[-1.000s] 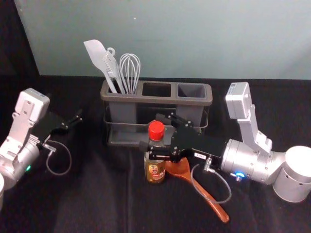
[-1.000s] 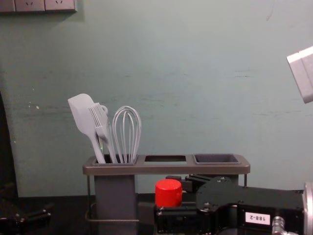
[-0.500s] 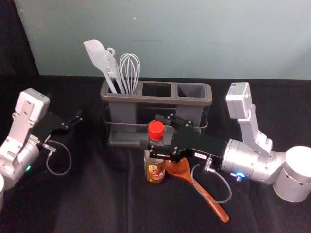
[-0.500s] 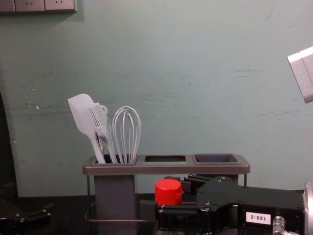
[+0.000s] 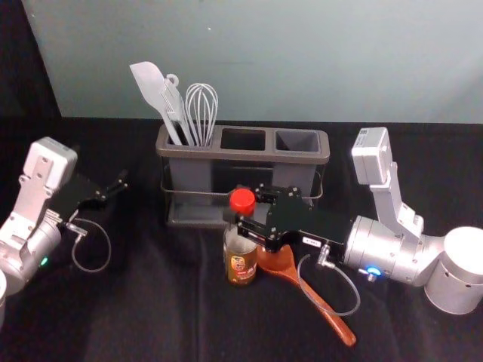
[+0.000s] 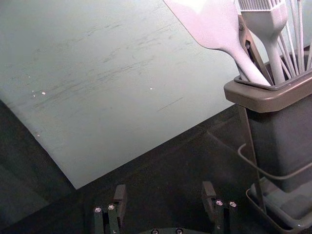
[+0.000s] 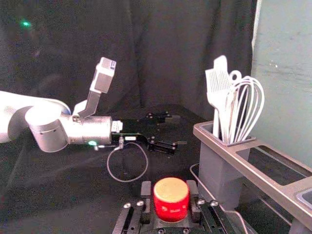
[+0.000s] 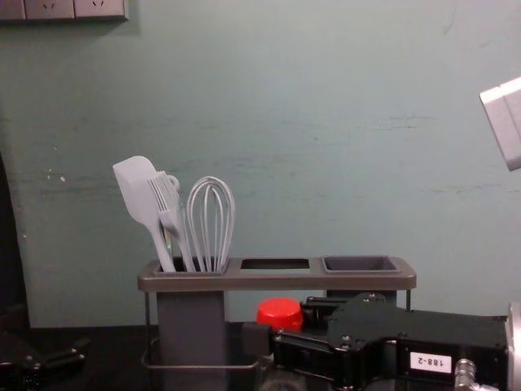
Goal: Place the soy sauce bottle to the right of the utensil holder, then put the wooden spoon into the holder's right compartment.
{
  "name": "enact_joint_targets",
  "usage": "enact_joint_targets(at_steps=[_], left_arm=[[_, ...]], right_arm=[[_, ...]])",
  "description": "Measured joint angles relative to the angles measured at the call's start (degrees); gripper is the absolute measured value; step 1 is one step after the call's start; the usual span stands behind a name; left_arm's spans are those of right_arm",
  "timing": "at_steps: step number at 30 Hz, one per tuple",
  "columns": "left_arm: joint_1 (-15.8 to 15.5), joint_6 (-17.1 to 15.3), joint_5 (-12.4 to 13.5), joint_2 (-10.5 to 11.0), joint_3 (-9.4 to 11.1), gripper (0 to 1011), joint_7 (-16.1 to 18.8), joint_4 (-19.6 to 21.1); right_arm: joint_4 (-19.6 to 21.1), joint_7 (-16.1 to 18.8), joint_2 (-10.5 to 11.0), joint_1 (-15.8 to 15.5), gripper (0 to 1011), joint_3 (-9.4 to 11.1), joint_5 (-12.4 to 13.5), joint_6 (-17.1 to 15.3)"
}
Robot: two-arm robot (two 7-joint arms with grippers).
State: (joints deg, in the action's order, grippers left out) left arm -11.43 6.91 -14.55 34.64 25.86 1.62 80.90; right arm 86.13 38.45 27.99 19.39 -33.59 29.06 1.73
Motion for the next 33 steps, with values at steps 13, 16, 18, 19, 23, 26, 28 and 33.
enact_joint_targets(at_steps=[13, 16, 18, 19, 23, 26, 28, 33], left_arm=[[0.00, 0.00, 0.00, 0.00, 0.00, 1005, 0.00, 0.00], [0.00, 0.00, 0.00, 0.00, 0.00, 1005, 0.00, 0.00], [0.00, 0.00, 0.00, 0.00, 0.00, 1005, 0.00, 0.00], [0.00, 0.00, 0.00, 0.00, 0.00, 1005, 0.00, 0.00], [0.00, 0.00, 0.00, 0.00, 0.00, 1005, 0.00, 0.00], [0.00, 0.00, 0.00, 0.00, 0.00, 1005, 0.00, 0.00], [0.00, 0.00, 0.00, 0.00, 0.00, 1005, 0.00, 0.00], [0.00, 0.00, 0.00, 0.00, 0.00, 1005, 0.00, 0.00]], right_arm=[[0.63, 0.03, 0.33, -0.29, 381, 0.13, 0.19, 0.06], [1.58, 0.02, 0.72, -0.65, 381, 0.48, 0.57, 0.11], [3.43, -0.32, 1.48, -1.37, 382, 1.06, 1.02, 0.02], [4.43, -0.64, 1.94, -1.82, 382, 1.43, 1.16, -0.05], [6.91, -1.45, 3.21, -3.16, 381, 2.41, 1.63, -0.08], [9.62, -2.40, 4.79, -5.01, 382, 3.87, 2.25, 0.03], [11.67, -3.26, 6.14, -6.69, 382, 5.16, 2.77, 0.33], [16.31, -5.49, 9.68, -11.46, 381, 9.01, 3.63, 1.38]])
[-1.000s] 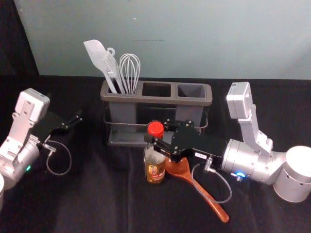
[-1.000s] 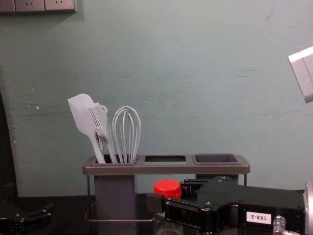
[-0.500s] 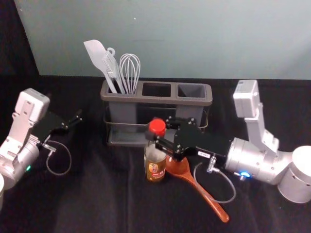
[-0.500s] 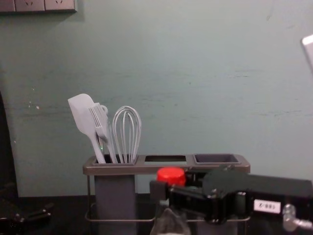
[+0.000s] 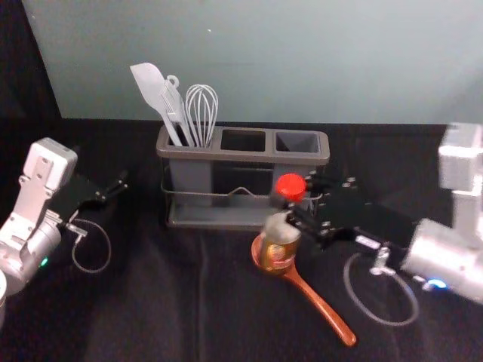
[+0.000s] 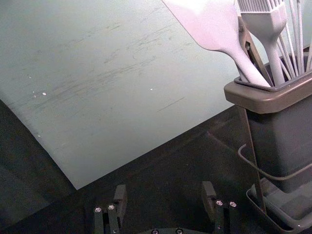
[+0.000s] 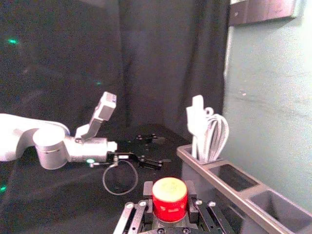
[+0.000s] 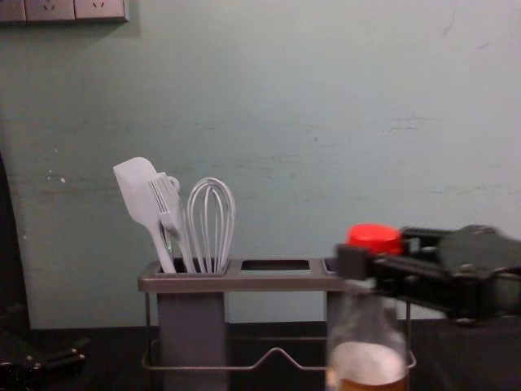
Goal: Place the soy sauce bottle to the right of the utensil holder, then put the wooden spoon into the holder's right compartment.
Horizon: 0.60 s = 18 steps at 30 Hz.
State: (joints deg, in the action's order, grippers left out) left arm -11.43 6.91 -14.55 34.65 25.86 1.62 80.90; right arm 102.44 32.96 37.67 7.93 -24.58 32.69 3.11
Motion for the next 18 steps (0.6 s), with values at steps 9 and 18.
enact_joint_targets(at_steps=[9, 18], left_arm=[[0.00, 0.00, 0.00, 0.00, 0.00, 1005, 0.00, 0.00], [0.00, 0.00, 0.00, 0.00, 0.00, 1005, 0.00, 0.00]], right_arm=[[4.85, -3.69, 4.91, -9.32, 382, 8.44, 0.60, 2.64], [3.26, -5.81, 6.01, -12.45, 382, 14.55, 0.71, 4.15]])
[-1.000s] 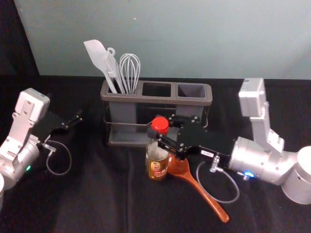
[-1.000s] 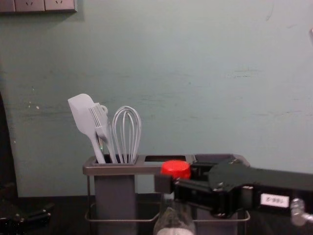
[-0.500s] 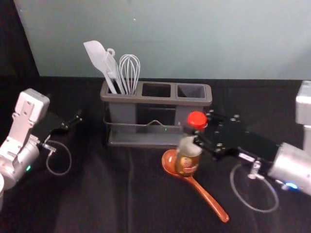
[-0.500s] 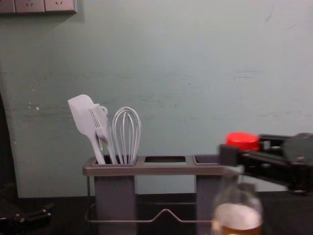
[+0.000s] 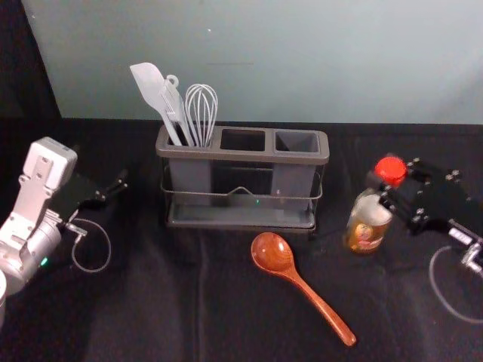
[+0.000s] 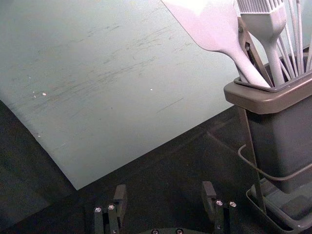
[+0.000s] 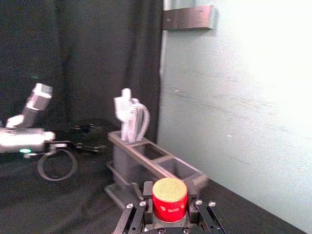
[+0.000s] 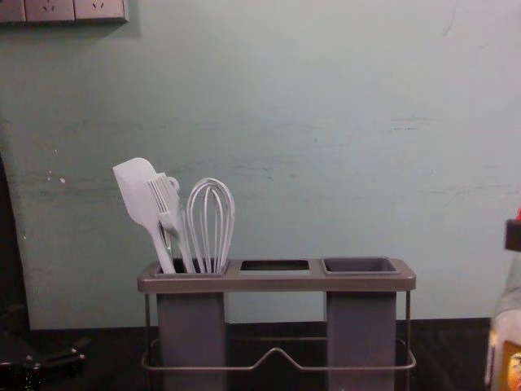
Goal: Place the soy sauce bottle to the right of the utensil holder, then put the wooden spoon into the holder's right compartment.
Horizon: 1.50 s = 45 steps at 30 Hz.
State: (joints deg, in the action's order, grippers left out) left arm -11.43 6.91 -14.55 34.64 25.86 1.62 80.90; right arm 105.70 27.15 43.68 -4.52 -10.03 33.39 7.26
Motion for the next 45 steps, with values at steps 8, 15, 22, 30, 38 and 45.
enact_joint_targets(at_steps=[8, 15, 22, 30, 38, 45], left_arm=[[0.00, 0.00, 0.00, 0.00, 0.00, 1005, 0.00, 0.00], [0.00, 0.00, 0.00, 0.00, 0.00, 1005, 0.00, 0.00], [0.00, 0.00, 0.00, 0.00, 0.00, 1005, 0.00, 0.00], [0.00, 0.00, 0.00, 0.00, 0.00, 1005, 0.00, 0.00], [0.00, 0.00, 0.00, 0.00, 0.00, 1005, 0.00, 0.00], [0.00, 0.00, 0.00, 0.00, 0.00, 1005, 0.00, 0.00]], right_arm=[[-5.79, 0.06, -1.83, 4.08, 381, 1.02, -1.35, -0.10], [-10.96, 0.45, -4.65, 8.11, 381, 0.12, -2.88, -0.40], [-14.68, 1.48, -7.34, 11.26, 382, -1.14, -4.55, -0.26], [-17.48, 2.36, -9.51, 13.82, 381, -2.13, -6.04, 0.16], [-19.54, 2.66, -11.28, 15.33, 382, -2.79, -7.02, 0.68], [-21.11, 2.89, -12.34, 16.27, 381, -3.30, -7.82, 0.90]])
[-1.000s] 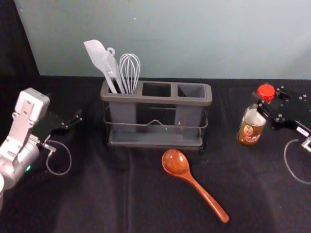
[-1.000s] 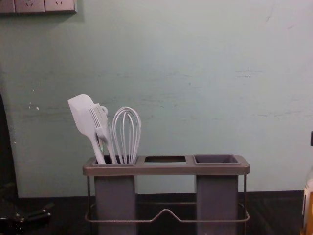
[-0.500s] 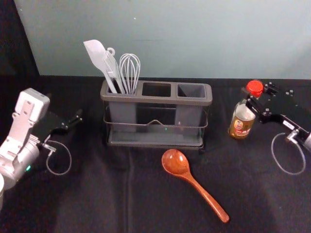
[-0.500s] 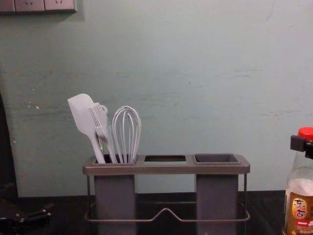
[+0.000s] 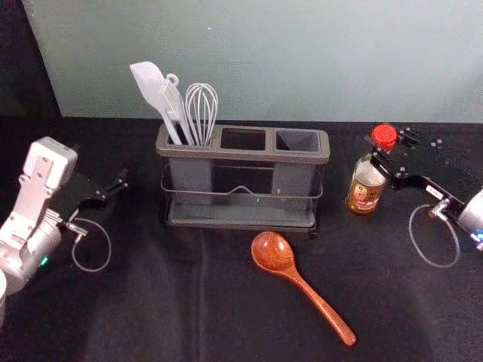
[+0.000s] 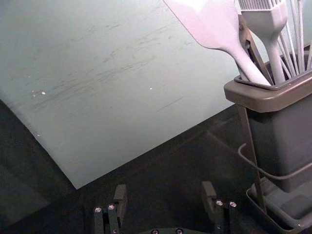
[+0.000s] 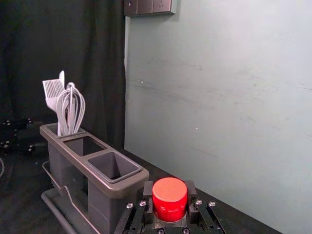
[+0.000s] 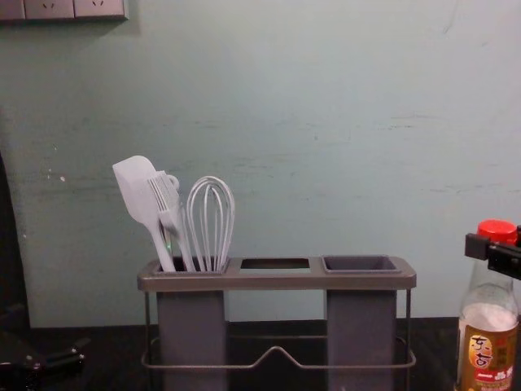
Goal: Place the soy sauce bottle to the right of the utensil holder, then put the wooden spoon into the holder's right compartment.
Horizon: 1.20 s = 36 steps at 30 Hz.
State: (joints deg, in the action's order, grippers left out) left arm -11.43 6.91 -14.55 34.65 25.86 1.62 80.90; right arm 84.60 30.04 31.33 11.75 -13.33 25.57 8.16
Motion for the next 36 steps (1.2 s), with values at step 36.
enact_joint_targets(at_steps=[36], left_arm=[[0.00, 0.00, 0.00, 0.00, 0.00, 1005, 0.00, 0.00]], right_arm=[[-4.92, 0.17, -3.40, 2.91, 381, -1.21, -3.00, 1.96]])
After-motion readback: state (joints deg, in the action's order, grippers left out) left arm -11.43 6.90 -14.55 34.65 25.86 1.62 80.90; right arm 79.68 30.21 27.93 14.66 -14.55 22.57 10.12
